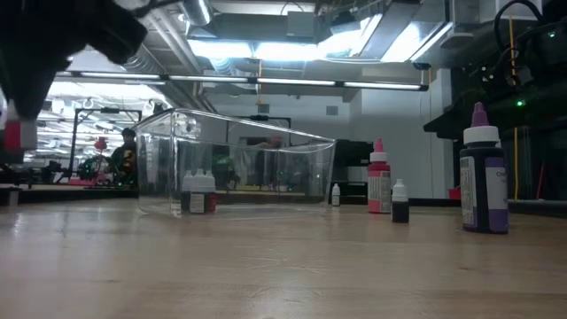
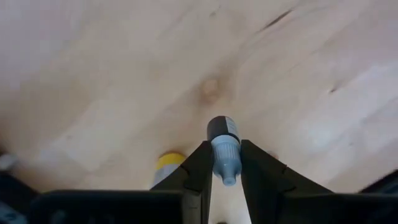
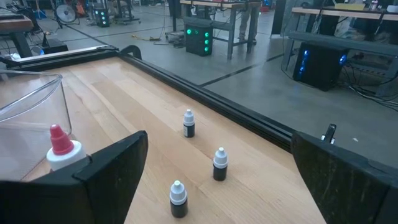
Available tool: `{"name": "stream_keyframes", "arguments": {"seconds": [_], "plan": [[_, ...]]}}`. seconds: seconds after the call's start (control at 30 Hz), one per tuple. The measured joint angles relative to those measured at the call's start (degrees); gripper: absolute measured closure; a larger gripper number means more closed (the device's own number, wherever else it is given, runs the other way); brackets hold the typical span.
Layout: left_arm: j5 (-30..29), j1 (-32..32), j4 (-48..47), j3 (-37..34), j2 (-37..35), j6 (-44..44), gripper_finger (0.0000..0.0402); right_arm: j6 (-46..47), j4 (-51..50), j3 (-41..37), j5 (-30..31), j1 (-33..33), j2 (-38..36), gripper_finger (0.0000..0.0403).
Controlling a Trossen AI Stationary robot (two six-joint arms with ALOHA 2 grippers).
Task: Pick & Place food coloring
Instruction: Put the small black food coloring bottle into the transparent bin
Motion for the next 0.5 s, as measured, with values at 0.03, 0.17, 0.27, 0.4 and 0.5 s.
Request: {"name": "stream_keyframes", "arguments": {"seconds": [0.03, 0.17, 0.27, 0.4, 0.5], "plan": [[-0.10, 0.17, -0.83, 0.00, -1.19, 0.54, 0.0338, 0.03, 0.01, 0.00, 0.00, 0.02, 0.00, 0.0008], [-0.52, 1.34, -5.36, 0.46, -5.88, 3.43, 0.0338, -0.04, -0.01, -0.01, 0.00, 0.00, 0.01, 0.0008], [-2.18, 2.55, -11.33, 3.34, -7.99, 7.14, 0.0338, -0.06, 0.00, -0.01, 0.00, 0.01, -0.01, 0.0008], [-5.35, 5.21, -19.43, 9.07, -8.57, 14.03, 0.0338, 0.02, -0.01, 0.00, 0.00, 0.00, 0.01, 0.0008], [-7.19, 7.90, -22.30, 13.25, -7.97, 19.91, 0.0338, -0.03, -0.01, -0.01, 0.00, 0.02, -0.01, 0.0008]]}}
